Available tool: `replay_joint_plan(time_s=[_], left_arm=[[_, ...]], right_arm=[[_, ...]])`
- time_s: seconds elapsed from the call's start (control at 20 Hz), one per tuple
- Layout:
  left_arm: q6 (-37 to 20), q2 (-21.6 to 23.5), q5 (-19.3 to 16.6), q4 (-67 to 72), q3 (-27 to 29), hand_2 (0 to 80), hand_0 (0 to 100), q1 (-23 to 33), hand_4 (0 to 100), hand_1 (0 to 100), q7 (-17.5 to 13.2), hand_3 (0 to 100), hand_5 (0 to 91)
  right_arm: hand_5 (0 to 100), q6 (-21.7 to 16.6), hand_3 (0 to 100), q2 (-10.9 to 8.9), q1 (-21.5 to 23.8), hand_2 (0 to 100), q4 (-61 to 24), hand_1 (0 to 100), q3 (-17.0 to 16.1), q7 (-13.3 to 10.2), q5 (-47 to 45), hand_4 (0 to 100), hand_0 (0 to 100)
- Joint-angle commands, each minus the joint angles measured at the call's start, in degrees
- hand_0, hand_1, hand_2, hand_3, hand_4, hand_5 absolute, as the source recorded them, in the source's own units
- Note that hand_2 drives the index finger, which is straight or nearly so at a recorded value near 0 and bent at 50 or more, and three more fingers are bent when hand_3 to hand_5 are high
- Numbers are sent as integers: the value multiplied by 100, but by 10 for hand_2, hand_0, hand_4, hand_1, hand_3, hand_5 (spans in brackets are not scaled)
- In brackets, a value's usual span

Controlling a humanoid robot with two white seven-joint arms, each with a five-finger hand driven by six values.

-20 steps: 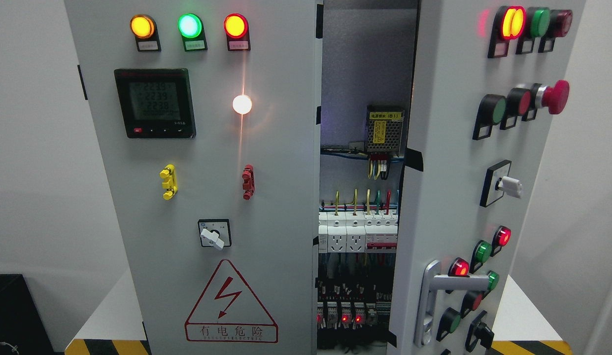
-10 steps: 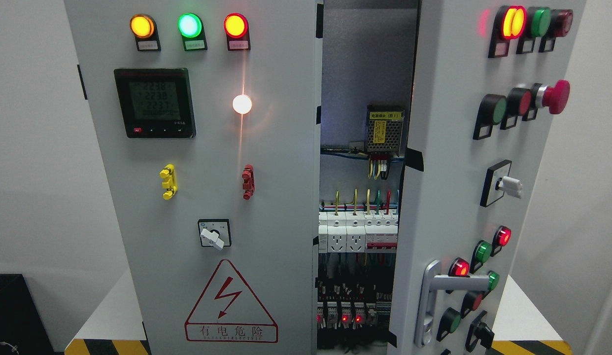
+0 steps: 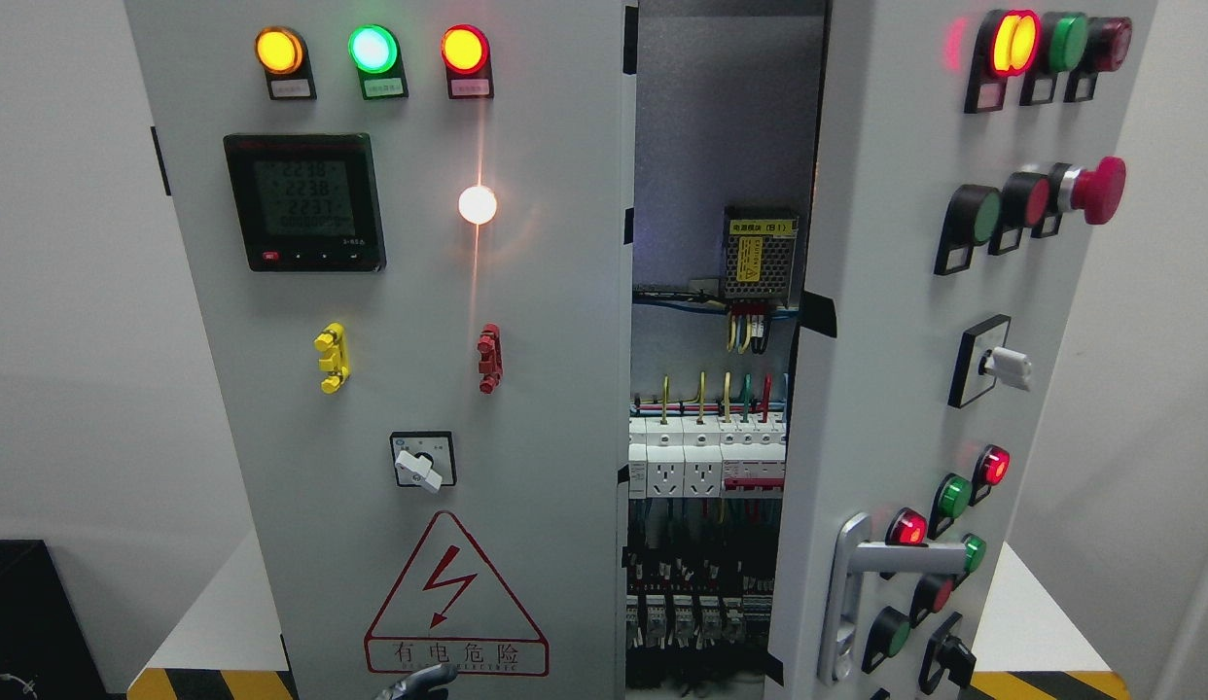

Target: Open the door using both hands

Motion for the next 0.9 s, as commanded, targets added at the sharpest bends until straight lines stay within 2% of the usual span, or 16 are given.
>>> replay_joint_plan(time_s=[0.0, 0.15, 0.4, 0.7, 0.85], left_arm=[[-15, 691, 834, -1064, -1056, 0, 0, -1261, 0, 0, -1, 0, 0], [-6, 664, 1415, -1082, -1223, 0, 0, -1903, 0, 0, -1, 0, 0], [20, 515, 1557, -1064, -1460, 0, 0, -2615, 0, 0, -1, 0, 0], [117, 261, 2584, -889, -2242, 0, 0, -3986, 0, 0, -1, 0, 0], [572, -134, 3058, -564, -2278, 0, 0, -4505, 0, 0, -1, 0, 0]], right_arm=[[0, -1, 0, 1, 0, 0, -3, 0, 0, -5, -3, 0, 0], [0, -1, 0, 1, 0, 0, -3, 0, 0, -5, 5, 0, 0], [0, -1, 0, 1, 0, 0, -3, 0, 0, 4, -3, 0, 0], [0, -1, 0, 1, 0, 0, -3, 0, 0, -5, 5, 0, 0], [0, -1, 0, 1, 0, 0, -3, 0, 0, 4, -3, 0, 0]])
